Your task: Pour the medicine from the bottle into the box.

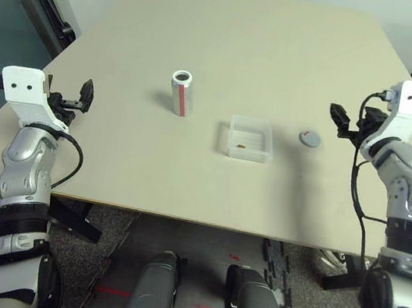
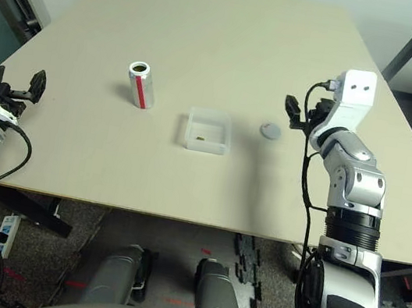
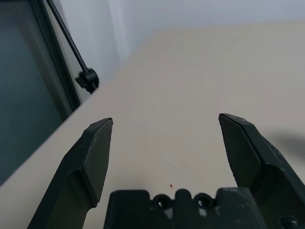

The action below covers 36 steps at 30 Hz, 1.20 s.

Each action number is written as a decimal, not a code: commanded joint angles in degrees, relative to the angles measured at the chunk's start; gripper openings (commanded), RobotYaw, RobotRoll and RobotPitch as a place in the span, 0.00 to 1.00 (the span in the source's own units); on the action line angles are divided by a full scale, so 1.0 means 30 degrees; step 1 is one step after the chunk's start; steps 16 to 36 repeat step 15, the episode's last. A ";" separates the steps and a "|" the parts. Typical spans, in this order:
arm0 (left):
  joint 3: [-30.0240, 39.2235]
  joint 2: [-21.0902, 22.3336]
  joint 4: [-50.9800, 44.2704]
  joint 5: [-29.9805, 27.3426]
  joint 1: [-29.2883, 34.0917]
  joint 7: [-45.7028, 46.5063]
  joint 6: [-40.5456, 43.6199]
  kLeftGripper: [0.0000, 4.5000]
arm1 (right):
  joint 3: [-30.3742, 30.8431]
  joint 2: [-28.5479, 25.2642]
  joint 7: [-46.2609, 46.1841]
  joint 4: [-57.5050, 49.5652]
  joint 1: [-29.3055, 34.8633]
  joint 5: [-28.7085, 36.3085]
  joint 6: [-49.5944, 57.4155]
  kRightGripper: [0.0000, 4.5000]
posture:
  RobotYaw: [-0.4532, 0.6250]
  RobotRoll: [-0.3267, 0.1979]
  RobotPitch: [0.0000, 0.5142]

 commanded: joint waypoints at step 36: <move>-0.1369 -0.0041 0.7679 0.0683 -0.3079 0.0078 -0.3300 0.99 | -0.2236 -0.1305 -0.1340 0.1616 0.2448 -0.0192 -0.1463 1.00 | 0.43 0.62 0.23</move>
